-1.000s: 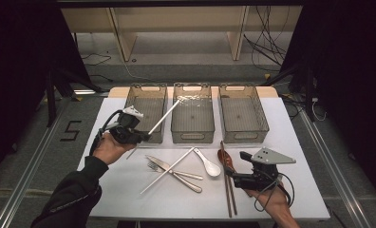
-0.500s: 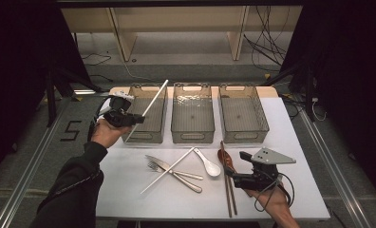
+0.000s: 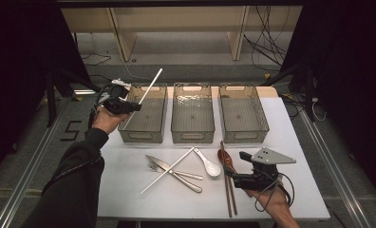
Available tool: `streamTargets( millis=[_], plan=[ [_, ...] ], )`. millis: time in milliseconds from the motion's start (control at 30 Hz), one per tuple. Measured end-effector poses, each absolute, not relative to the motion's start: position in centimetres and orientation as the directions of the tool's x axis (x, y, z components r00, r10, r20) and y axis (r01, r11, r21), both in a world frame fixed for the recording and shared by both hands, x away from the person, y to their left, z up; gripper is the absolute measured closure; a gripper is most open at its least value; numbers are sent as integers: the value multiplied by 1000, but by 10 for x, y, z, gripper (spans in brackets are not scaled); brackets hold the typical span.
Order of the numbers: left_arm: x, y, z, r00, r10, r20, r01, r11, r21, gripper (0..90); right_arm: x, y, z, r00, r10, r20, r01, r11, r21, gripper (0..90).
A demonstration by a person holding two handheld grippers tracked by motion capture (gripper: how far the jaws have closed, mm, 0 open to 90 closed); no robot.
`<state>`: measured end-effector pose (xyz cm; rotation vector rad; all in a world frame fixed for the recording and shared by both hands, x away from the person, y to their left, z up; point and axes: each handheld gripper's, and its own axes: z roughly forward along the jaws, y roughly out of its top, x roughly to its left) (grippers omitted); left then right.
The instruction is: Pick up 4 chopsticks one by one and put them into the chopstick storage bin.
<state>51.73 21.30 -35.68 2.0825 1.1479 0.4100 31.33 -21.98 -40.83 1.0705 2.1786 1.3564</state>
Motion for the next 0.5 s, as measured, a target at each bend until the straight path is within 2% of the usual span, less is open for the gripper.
streamTargets(
  millis=[500],
  plan=[
    [542, 220, -380, 507, 861, -38, 633, -343, 694, 850, 313, -220, -407, -653, 752, 90, 409, 250, 877, 235]
  ],
)
